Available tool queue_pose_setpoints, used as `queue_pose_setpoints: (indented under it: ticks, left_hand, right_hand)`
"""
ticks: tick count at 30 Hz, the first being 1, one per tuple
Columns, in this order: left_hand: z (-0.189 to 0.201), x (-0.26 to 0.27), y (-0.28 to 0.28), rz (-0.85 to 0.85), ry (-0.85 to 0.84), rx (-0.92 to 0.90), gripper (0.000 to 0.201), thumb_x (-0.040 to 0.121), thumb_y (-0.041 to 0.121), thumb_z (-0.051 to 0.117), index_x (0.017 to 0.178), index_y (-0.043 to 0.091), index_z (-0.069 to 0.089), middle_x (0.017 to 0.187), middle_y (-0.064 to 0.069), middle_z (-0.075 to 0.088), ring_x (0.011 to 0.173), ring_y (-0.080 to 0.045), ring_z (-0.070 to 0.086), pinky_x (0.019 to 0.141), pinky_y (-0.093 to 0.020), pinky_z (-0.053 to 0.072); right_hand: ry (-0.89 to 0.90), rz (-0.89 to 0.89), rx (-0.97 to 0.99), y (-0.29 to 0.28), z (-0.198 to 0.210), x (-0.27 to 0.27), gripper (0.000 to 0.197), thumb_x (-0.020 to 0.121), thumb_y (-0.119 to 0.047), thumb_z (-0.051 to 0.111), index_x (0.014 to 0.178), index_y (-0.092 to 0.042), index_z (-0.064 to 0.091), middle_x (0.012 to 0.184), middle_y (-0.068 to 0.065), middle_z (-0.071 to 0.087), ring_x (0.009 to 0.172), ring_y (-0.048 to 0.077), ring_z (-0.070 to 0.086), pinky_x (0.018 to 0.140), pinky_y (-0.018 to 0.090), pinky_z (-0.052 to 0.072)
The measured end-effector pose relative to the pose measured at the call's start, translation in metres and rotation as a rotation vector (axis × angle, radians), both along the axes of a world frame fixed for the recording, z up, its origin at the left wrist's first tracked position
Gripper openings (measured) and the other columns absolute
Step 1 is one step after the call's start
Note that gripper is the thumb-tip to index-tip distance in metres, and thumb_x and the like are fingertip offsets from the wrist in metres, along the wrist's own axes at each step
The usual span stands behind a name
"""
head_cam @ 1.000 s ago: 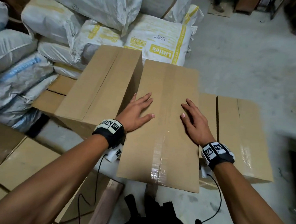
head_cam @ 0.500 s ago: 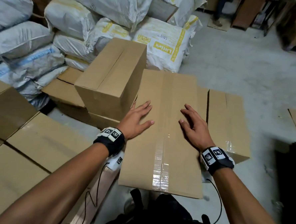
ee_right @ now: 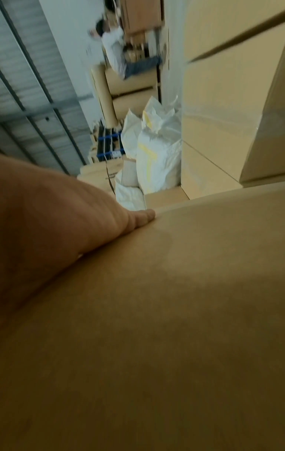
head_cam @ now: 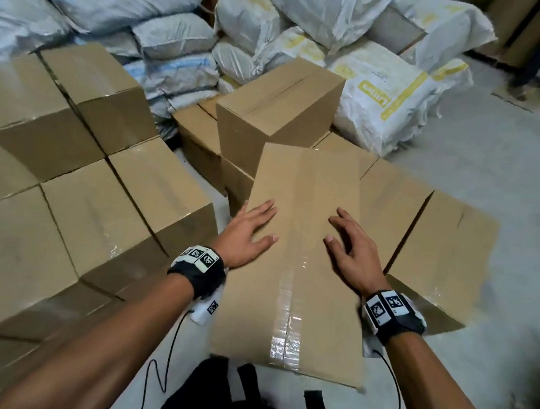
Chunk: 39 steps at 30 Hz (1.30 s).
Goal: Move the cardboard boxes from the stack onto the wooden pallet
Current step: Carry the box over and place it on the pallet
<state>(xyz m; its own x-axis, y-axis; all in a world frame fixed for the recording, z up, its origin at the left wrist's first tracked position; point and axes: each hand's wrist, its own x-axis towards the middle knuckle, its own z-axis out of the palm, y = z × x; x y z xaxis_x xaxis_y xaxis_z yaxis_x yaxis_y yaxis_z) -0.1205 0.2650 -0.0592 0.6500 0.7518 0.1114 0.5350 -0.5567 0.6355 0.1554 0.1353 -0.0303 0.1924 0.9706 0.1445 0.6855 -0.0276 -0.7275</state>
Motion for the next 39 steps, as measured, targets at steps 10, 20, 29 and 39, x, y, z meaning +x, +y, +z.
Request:
queue_pose_setpoints:
  ticks: [10, 20, 29, 39]
  left_hand:
    - [-0.001, -0.157, -0.115, 0.407, 0.008, -0.031, 0.074, 0.096, 0.061, 0.054, 0.161, 0.030, 0.037, 0.169, 0.024, 0.019, 0.160, -0.014, 0.016, 0.131, -0.051, 0.008]
    - [0.041, -0.339, -0.188, 0.812, 0.006, 0.067, 0.075, 0.095, 0.055, 0.057, 0.161, 0.024, 0.038, 0.169, 0.019, 0.023, 0.155, 0.003, 0.021, 0.132, -0.043, 0.005]
    - [0.051, -0.486, -0.187, 0.949, -0.015, 0.143, 0.075, 0.095, 0.055, 0.057, 0.160, 0.022, 0.041, 0.169, 0.016, 0.026, 0.154, 0.003, 0.023, 0.132, -0.040, 0.004]
    - [0.050, -0.604, -0.166, 1.002, 0.021, 0.111, 0.071, 0.099, 0.048, 0.061, 0.161, 0.023, 0.038, 0.170, 0.015, 0.023, 0.156, 0.002, 0.019, 0.132, -0.038, 0.001]
  right_hand:
    - [0.042, 0.394, -0.096, 0.004, -0.002, -0.128, 0.046, 0.100, -0.039, 0.066, 0.145, -0.036, 0.055, 0.164, -0.022, 0.035, 0.151, 0.005, 0.033, 0.126, 0.046, 0.029]
    - [0.034, 0.808, -0.009, 0.050, 0.030, -0.335, 0.050, 0.100, -0.042, 0.066, 0.147, -0.032, 0.054, 0.165, -0.019, 0.036, 0.151, 0.003, 0.033, 0.126, 0.047, 0.032]
    - [0.019, 0.912, 0.012, 0.078, 0.050, -0.501, 0.052, 0.100, -0.044, 0.065, 0.149, -0.036, 0.051, 0.165, -0.026, 0.031, 0.146, -0.007, 0.028, 0.122, 0.035, 0.027]
    - [0.016, 0.985, 0.021, 0.121, 0.048, -0.626, 0.051, 0.098, -0.043, 0.068, 0.146, -0.035, 0.054, 0.164, -0.025, 0.035, 0.147, -0.006, 0.032, 0.124, 0.031, 0.024]
